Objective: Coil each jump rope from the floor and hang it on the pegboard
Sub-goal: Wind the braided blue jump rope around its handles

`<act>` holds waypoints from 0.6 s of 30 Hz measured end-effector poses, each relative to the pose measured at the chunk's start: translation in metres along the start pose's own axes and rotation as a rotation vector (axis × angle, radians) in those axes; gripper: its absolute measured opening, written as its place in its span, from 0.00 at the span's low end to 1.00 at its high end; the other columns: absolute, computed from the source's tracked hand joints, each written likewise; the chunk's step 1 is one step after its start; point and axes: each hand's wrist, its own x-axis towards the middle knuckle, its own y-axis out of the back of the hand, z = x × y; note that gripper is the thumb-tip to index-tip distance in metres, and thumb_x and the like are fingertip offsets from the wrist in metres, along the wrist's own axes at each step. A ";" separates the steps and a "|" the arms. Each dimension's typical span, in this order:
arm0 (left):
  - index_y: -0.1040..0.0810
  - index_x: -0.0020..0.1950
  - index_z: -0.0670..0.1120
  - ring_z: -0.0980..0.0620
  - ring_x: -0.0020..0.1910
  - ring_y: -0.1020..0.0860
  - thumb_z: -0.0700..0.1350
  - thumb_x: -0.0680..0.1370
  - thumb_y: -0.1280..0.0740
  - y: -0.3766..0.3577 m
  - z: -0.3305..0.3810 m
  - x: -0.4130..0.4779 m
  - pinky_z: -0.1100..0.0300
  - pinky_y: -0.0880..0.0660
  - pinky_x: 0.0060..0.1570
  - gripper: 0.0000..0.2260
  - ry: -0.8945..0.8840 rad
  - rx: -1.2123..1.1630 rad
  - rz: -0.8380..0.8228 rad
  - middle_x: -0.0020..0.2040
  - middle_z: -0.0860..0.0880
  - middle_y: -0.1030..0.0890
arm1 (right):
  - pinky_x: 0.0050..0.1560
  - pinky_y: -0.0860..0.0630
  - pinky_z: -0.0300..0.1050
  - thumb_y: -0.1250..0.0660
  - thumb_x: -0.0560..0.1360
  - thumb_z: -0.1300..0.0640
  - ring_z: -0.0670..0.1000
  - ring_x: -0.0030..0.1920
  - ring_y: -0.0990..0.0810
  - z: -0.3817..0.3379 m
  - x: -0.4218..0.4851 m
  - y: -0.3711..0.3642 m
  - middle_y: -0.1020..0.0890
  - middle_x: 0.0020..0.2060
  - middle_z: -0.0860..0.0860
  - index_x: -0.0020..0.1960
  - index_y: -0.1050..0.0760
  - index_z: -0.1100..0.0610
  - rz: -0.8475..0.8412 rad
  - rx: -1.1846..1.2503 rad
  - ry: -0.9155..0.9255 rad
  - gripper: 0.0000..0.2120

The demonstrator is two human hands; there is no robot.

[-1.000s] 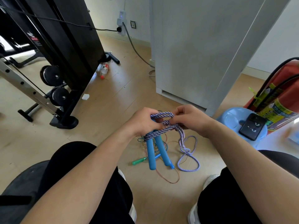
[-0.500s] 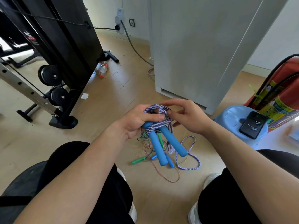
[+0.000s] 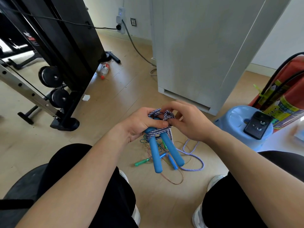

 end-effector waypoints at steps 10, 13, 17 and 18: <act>0.18 0.49 0.40 0.50 0.44 0.17 0.33 0.69 0.28 0.004 0.006 -0.004 0.60 0.19 0.51 0.10 0.001 -0.015 -0.004 0.44 0.45 0.15 | 0.44 0.22 0.53 0.30 0.75 0.60 0.48 0.41 0.23 -0.004 0.000 0.001 0.21 0.49 0.44 0.57 0.19 0.47 0.110 -0.087 0.054 0.13; 0.19 0.50 0.40 0.51 0.44 0.17 0.29 0.73 0.31 0.005 0.008 -0.006 0.61 0.20 0.50 0.10 -0.009 0.003 -0.017 0.44 0.45 0.15 | 0.43 0.21 0.54 0.30 0.75 0.61 0.49 0.40 0.23 -0.007 0.000 0.001 0.22 0.50 0.44 0.56 0.20 0.47 0.110 -0.106 0.084 0.13; 0.19 0.49 0.40 0.51 0.44 0.18 0.28 0.74 0.31 0.007 0.007 -0.007 0.61 0.20 0.48 0.09 -0.017 0.052 -0.020 0.43 0.45 0.16 | 0.41 0.21 0.53 0.31 0.77 0.58 0.51 0.41 0.21 -0.007 -0.002 -0.003 0.22 0.51 0.44 0.57 0.20 0.44 0.082 -0.182 0.100 0.12; 0.19 0.49 0.40 0.51 0.44 0.18 0.28 0.74 0.31 0.007 0.006 -0.007 0.61 0.20 0.48 0.09 -0.015 0.075 -0.022 0.44 0.45 0.16 | 0.41 0.21 0.52 0.32 0.77 0.56 0.50 0.41 0.21 -0.006 -0.002 -0.004 0.22 0.52 0.44 0.58 0.20 0.43 0.062 -0.216 0.102 0.12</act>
